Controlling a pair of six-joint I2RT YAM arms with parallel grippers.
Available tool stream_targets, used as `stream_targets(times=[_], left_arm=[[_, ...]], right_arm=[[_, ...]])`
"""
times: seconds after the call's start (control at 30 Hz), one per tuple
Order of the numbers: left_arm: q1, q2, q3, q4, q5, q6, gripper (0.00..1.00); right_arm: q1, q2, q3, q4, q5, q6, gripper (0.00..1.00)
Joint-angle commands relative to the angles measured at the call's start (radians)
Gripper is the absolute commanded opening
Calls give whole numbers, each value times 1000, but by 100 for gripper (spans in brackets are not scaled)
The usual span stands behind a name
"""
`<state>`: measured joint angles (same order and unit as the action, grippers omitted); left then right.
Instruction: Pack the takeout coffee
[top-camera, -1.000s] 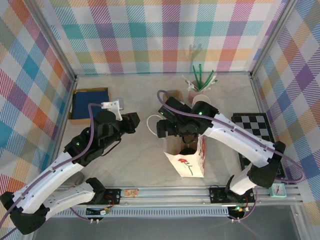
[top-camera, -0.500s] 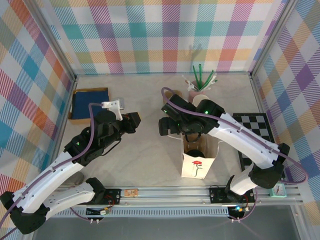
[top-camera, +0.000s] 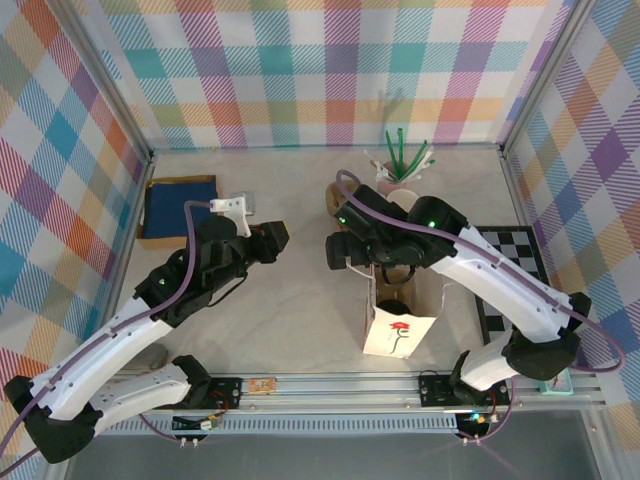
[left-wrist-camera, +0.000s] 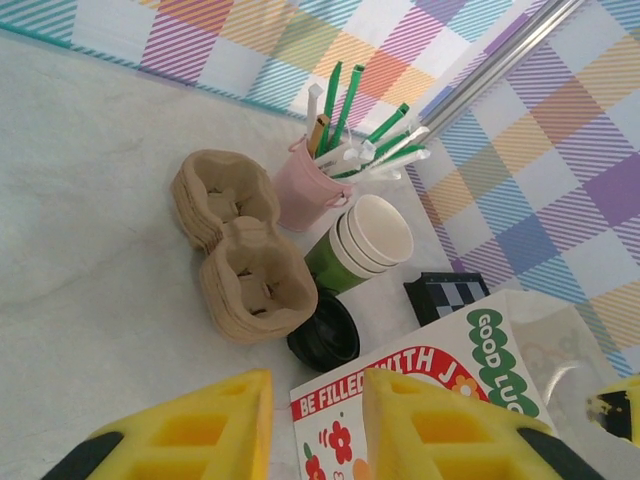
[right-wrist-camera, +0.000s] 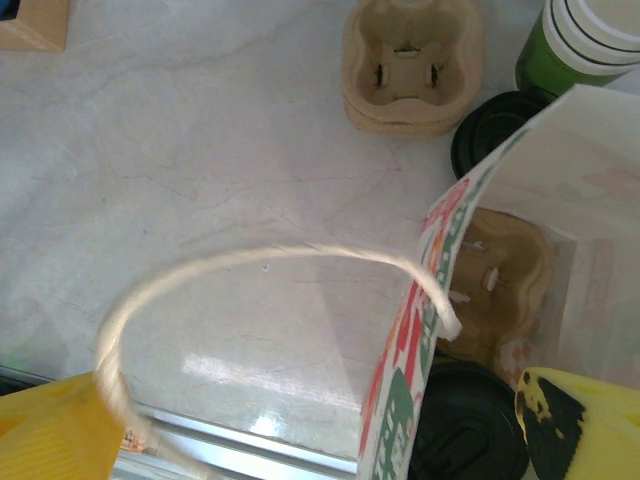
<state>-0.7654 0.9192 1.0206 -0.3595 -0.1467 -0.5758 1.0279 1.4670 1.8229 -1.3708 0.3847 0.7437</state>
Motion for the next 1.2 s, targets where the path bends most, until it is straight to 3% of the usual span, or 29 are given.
stream_targets(times=[0.0, 0.37, 0.57, 0.7, 0.8, 0.9, 1.17], left_arm=[[-15, 9, 43, 39, 23, 28, 31], [-15, 85, 89, 70, 161, 59, 49], [-16, 134, 134, 73, 236, 73, 64], [-17, 150, 161, 107, 260, 76, 67], [-31, 181, 196, 117, 302, 76, 69], [-104, 262, 275, 51, 288, 121, 69], [-185, 407, 378, -67, 263, 173, 67]], right_arm=[[-3, -23, 39, -92, 39, -14, 99], [-2, -100, 67, -113, 17, -78, 99], [-2, -188, 58, -22, -89, -163, 99], [-3, -249, 32, 50, -154, -191, 99], [-5, -297, 15, 55, -66, -165, 99], [-29, -322, 16, -8, 66, -112, 99], [-85, -350, -7, -44, 75, -94, 99]])
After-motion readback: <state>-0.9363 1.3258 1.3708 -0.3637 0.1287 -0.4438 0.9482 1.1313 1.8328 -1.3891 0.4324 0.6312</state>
